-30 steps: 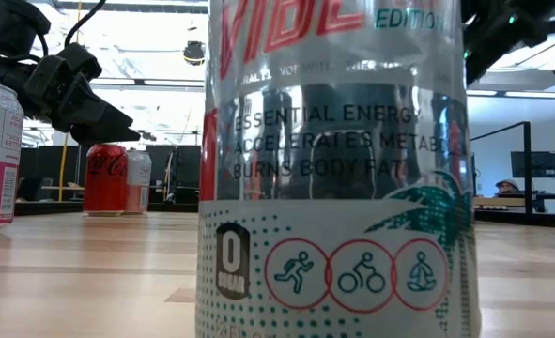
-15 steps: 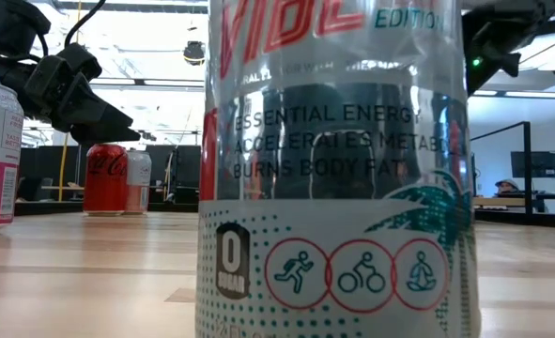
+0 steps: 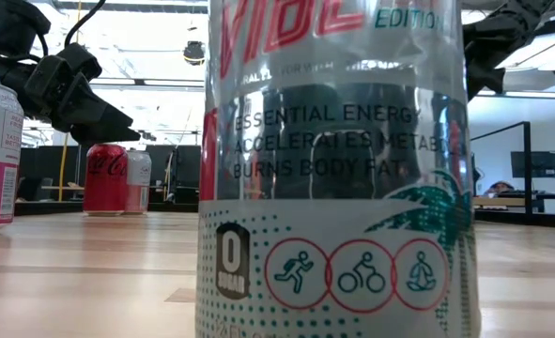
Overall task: Place canned beverage on shelf
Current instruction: Put the black pink soda can on the shelf
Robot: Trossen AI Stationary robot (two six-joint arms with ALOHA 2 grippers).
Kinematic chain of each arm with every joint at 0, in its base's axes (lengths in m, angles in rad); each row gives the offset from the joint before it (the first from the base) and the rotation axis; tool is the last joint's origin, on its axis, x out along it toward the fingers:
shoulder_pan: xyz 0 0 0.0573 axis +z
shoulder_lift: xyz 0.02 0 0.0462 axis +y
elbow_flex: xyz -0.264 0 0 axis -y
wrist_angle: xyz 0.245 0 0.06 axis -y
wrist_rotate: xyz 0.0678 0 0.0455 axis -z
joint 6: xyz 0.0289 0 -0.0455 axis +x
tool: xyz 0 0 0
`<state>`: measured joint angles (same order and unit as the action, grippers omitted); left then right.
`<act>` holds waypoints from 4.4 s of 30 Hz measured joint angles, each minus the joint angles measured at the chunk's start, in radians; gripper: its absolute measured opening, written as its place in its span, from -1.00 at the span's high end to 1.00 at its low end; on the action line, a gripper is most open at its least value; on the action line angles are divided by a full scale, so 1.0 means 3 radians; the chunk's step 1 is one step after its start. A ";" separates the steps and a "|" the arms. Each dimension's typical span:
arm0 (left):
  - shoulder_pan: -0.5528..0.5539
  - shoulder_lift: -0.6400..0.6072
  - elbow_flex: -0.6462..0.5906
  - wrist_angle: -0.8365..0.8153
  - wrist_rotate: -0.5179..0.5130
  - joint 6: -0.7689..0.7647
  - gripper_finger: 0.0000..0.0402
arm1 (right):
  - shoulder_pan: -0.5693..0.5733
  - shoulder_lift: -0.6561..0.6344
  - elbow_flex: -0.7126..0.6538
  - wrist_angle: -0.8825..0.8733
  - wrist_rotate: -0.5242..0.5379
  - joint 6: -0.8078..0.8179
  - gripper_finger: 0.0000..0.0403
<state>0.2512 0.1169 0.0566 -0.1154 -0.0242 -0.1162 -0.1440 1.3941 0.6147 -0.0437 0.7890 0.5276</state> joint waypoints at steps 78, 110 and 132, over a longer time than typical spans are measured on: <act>-0.0001 0.0000 -0.0001 0.0000 -0.0005 -0.0001 -0.49 | -0.1232 -0.0004 0.0691 -0.1667 -0.0859 -0.0396 0.92; 0.0000 0.0000 -0.0001 0.0000 -0.0004 -0.0001 -0.49 | -0.1442 -0.0004 0.1322 -0.2694 -0.1039 -0.0380 0.92; -0.0001 0.0000 -0.0001 0.0000 -0.0004 -0.0001 -0.49 | -0.1562 0.0004 0.1322 -0.2444 -0.0864 -0.0479 0.92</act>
<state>0.2508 0.1169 0.0563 -0.1154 -0.0254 -0.1165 -0.6125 1.3952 1.0113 -0.7770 0.5297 0.3840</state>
